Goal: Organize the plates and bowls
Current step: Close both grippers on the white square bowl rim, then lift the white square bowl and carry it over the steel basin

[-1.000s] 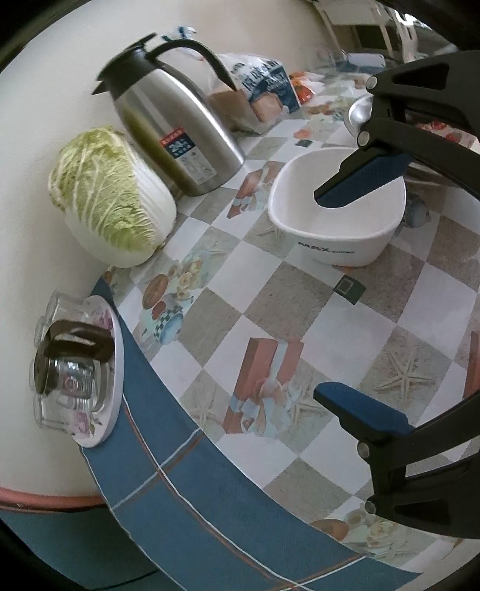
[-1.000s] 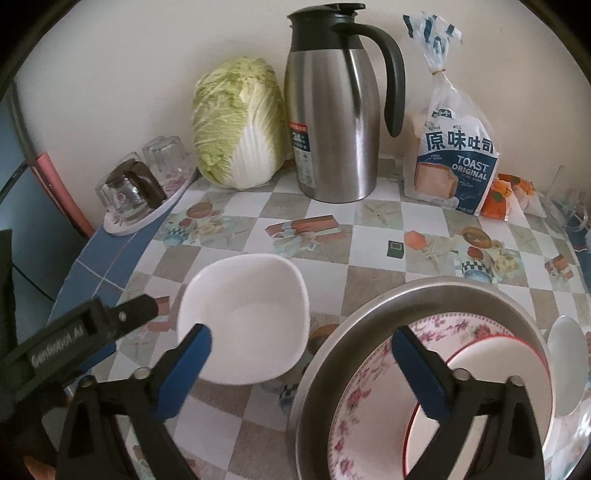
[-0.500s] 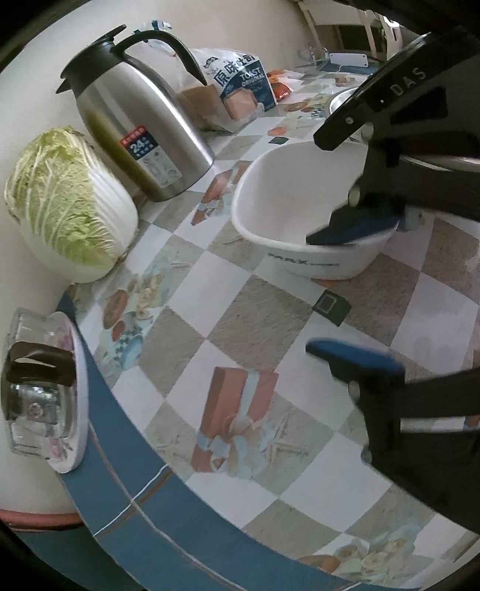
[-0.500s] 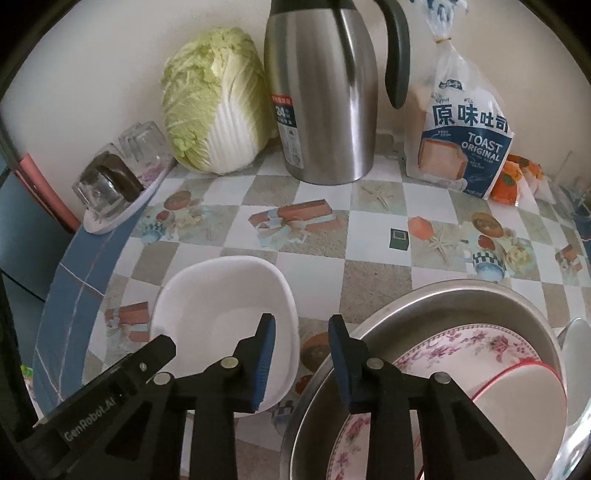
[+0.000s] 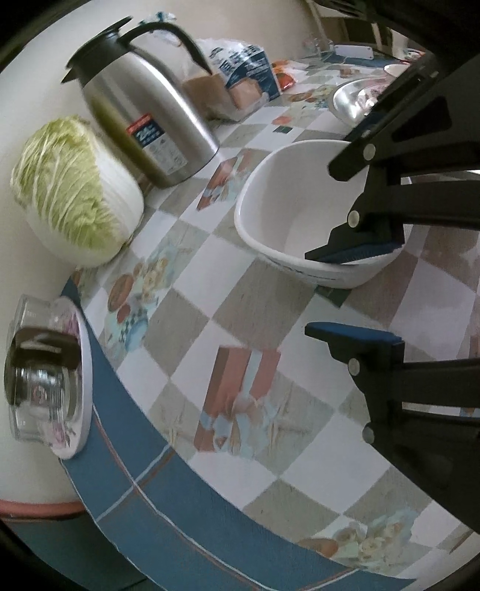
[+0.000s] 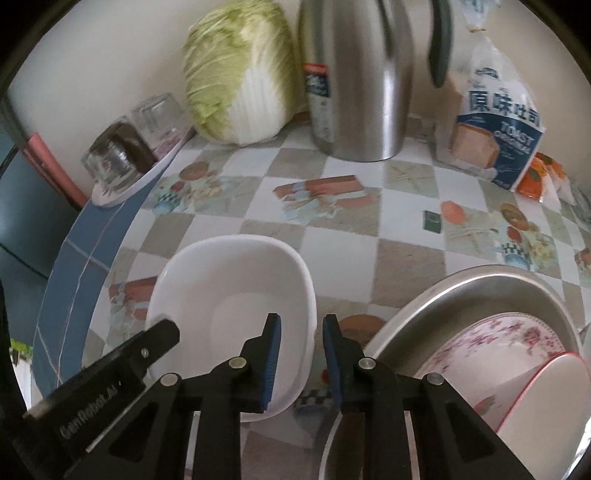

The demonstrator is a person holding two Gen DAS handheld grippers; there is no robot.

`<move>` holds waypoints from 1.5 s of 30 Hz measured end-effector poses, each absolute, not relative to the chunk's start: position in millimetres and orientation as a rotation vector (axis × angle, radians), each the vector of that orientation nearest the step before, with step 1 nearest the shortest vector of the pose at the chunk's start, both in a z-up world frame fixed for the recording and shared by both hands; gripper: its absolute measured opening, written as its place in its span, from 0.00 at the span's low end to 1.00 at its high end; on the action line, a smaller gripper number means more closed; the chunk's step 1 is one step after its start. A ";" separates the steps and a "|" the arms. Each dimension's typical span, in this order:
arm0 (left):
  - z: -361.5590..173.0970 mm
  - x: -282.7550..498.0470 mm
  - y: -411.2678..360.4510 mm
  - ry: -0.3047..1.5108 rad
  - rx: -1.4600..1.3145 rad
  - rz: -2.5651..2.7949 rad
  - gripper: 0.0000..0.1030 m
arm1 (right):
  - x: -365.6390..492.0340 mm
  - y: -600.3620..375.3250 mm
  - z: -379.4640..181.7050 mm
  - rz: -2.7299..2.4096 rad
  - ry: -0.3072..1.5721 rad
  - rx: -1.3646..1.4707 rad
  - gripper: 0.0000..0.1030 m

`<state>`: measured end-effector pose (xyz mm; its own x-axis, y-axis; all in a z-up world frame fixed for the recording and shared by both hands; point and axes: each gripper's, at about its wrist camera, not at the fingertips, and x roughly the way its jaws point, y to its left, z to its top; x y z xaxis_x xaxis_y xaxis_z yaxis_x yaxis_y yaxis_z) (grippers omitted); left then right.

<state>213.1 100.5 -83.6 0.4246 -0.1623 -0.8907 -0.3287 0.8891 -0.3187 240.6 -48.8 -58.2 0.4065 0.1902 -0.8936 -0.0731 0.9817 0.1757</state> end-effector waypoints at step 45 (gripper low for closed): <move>-102.5 211.7 116.6 1.166 -0.622 0.107 0.32 | 230.3 -9.9 -75.9 0.144 1.105 0.038 0.26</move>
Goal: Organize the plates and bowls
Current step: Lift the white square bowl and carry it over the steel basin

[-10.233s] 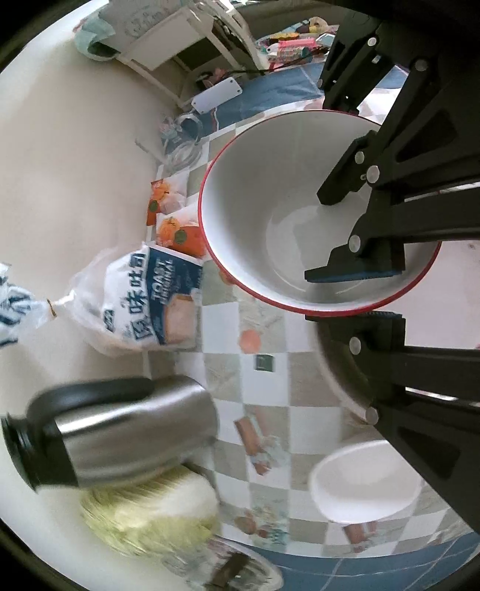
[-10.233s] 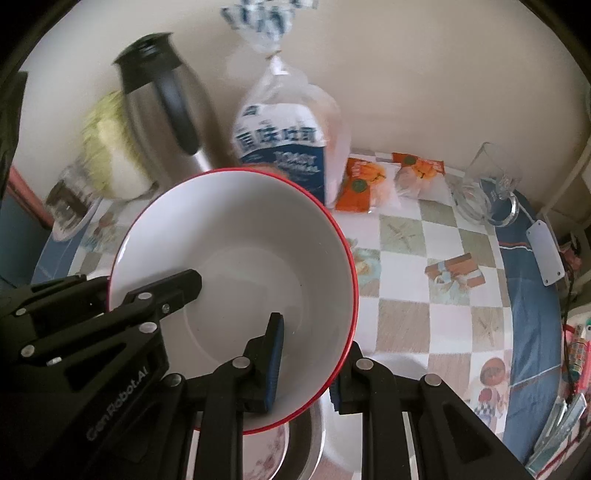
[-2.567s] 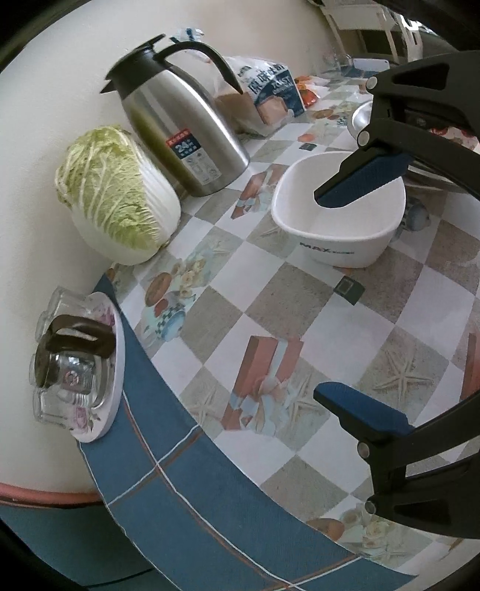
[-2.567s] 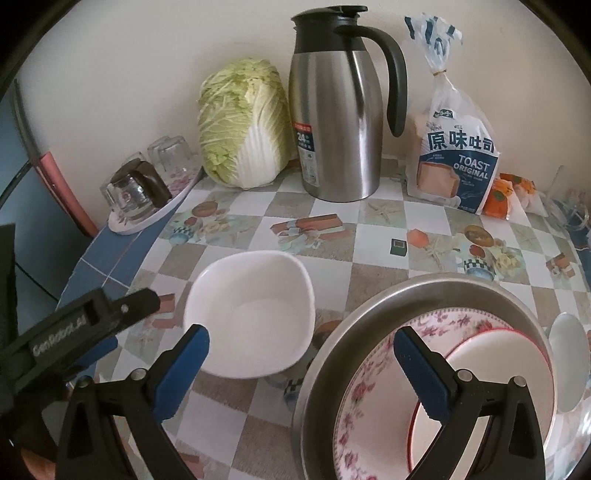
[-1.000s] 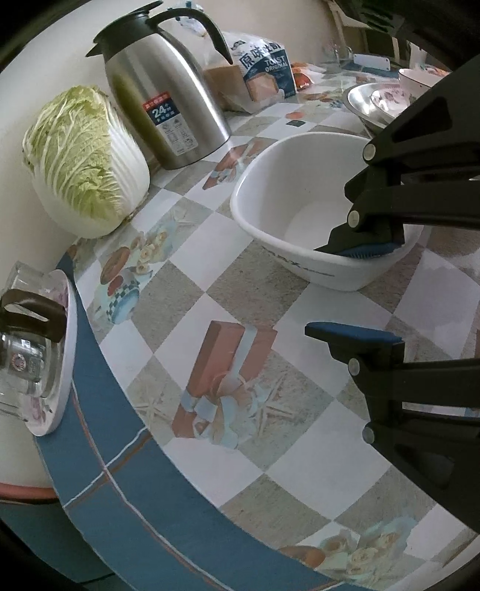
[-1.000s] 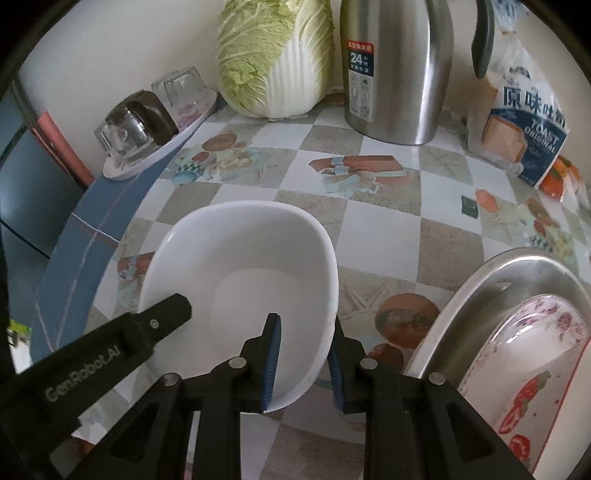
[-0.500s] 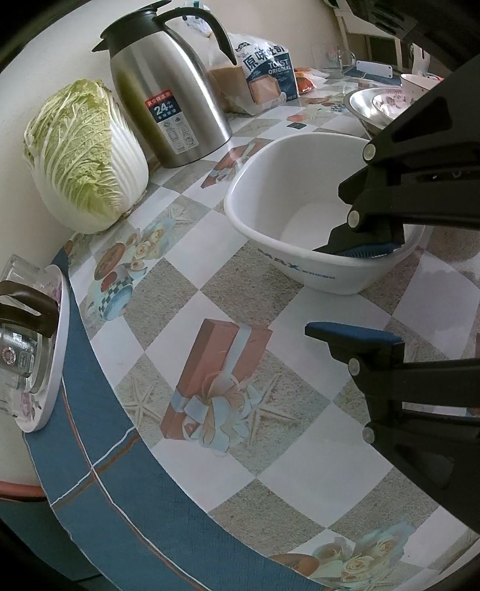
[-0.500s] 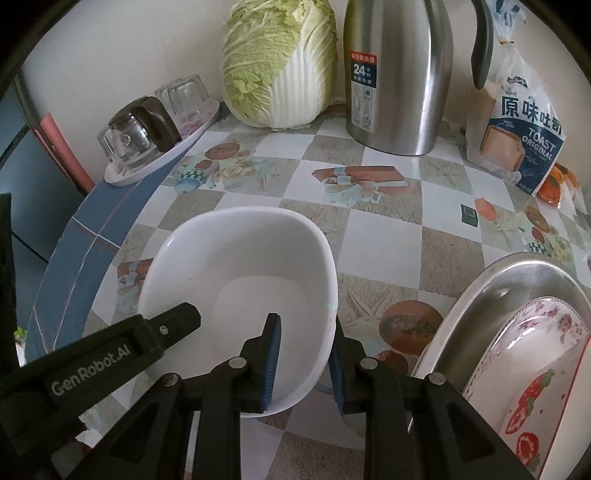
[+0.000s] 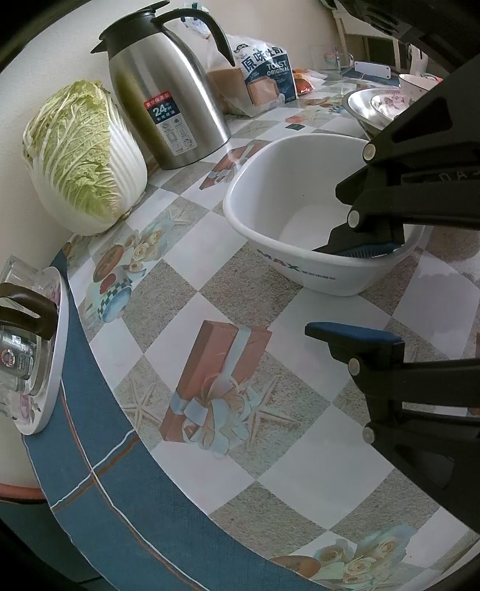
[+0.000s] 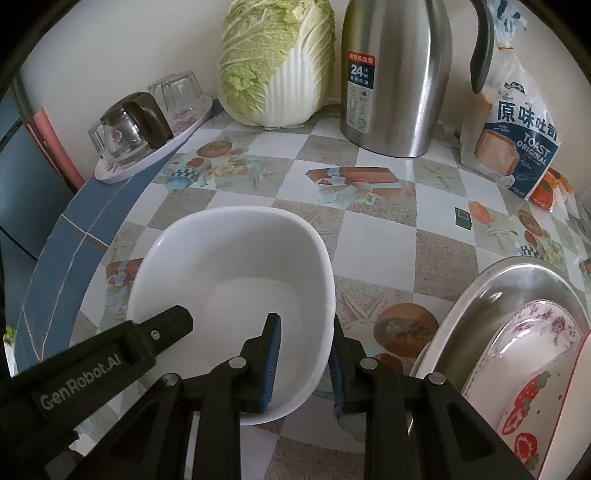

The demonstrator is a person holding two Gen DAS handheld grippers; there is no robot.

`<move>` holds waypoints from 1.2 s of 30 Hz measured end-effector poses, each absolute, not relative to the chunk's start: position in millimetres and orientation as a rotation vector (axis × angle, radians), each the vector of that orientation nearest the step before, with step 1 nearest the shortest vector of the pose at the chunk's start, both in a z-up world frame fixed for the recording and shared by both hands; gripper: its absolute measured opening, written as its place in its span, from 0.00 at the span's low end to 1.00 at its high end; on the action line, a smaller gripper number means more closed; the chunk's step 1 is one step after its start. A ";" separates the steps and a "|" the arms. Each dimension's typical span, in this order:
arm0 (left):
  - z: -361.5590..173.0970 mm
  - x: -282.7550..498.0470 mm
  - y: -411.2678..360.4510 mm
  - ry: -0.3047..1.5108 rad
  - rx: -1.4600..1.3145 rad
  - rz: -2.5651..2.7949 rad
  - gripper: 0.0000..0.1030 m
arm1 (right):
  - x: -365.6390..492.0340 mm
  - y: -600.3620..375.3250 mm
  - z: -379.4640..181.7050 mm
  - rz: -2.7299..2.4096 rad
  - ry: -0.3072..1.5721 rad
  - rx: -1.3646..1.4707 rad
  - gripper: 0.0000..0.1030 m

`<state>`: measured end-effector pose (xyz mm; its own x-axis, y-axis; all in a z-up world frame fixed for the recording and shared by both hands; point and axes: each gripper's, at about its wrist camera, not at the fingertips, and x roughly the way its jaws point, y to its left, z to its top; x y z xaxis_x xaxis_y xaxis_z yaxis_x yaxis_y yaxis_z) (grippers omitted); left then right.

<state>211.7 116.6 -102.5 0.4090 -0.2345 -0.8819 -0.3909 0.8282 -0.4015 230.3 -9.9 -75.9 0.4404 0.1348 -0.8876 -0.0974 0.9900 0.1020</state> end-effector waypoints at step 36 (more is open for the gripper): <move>31.5 164.6 22.4 0.927 -0.355 -0.123 0.10 | 150.8 -89.4 36.3 0.051 0.896 0.199 0.15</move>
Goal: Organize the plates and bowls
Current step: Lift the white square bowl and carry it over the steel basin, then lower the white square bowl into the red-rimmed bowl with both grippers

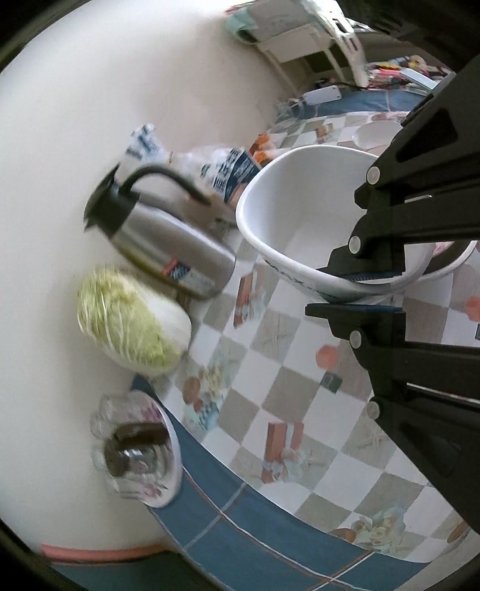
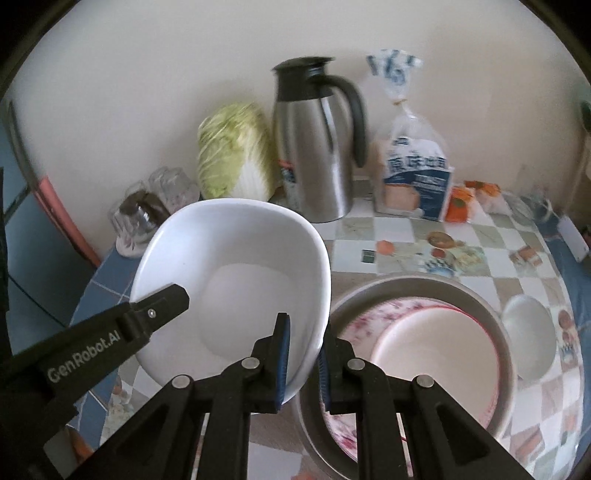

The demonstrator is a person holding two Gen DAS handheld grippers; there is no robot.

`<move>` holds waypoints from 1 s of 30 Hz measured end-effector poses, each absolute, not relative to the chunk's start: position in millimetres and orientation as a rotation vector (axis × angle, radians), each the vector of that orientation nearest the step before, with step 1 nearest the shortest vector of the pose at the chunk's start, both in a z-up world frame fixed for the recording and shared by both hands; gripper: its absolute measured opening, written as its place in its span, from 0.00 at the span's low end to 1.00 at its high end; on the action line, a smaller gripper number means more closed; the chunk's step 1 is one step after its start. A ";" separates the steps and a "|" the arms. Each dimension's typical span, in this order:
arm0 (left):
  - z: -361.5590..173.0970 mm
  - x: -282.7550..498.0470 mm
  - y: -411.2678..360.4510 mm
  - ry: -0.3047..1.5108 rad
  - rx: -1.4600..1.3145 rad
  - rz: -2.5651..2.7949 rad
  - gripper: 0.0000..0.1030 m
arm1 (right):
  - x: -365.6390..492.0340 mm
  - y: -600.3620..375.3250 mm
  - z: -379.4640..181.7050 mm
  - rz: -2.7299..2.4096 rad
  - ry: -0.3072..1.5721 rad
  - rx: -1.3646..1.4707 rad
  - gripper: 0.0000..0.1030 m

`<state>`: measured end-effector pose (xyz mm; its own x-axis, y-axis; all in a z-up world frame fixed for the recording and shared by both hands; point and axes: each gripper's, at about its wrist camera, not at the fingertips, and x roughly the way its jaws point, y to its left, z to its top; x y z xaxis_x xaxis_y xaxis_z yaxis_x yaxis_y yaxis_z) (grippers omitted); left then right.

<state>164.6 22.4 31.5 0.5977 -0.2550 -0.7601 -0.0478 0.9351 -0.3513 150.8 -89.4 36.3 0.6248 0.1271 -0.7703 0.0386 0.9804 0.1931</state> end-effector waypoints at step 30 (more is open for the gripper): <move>22.2 134.4 -107.3 0.992 -0.177 -0.248 0.10 | 102.5 -224.8 14.4 -0.074 0.964 0.368 0.16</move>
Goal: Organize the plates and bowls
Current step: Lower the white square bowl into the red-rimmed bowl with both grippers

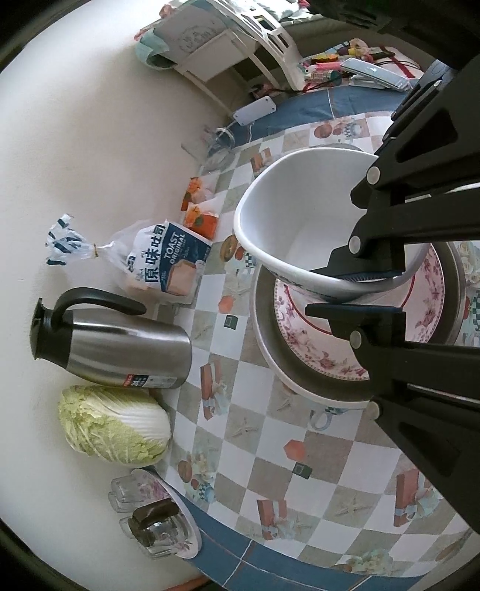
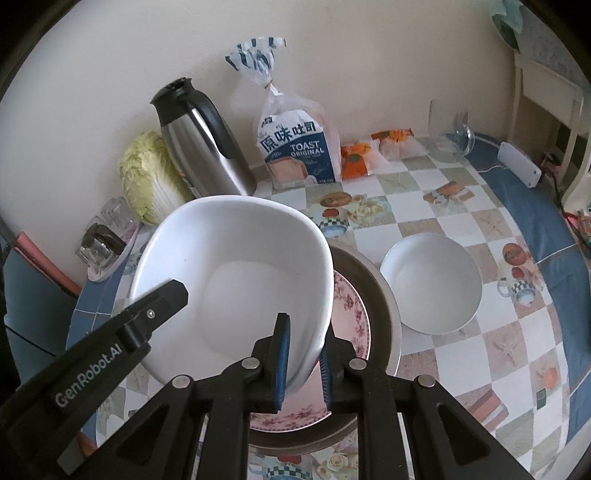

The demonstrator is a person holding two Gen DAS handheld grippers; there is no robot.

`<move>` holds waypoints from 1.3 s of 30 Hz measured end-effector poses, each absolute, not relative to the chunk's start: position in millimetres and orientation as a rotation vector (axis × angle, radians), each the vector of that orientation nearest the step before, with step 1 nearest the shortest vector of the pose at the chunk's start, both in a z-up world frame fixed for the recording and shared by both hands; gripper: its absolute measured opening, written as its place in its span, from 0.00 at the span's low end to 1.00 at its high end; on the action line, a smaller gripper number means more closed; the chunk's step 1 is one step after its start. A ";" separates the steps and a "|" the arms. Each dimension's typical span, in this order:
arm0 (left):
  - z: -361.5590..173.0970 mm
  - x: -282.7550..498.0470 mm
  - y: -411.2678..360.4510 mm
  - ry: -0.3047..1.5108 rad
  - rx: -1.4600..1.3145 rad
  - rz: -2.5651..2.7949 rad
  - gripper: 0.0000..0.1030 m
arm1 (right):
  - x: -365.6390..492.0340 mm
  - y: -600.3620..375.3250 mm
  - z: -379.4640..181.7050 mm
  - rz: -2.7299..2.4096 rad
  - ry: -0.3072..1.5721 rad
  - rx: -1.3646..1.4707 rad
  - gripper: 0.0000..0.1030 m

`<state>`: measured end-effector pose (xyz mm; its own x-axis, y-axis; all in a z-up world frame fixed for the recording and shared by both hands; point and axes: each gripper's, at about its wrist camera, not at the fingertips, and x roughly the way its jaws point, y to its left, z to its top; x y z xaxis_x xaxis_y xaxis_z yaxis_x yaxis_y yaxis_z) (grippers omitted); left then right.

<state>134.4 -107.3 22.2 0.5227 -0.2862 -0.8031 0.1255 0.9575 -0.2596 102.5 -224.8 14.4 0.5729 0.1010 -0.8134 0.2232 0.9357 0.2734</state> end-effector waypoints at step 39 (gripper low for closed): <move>-12.3 148.3 -103.1 1.117 -0.191 -0.235 0.10 | 113.2 -219.9 -4.0 -0.080 1.034 0.337 0.18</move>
<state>148.3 -103.1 -12.3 0.4179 -0.2811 -0.8639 0.0906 0.9591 -0.2682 113.2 -219.9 -4.0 0.5133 0.0920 -0.8533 0.2229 0.9458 0.2361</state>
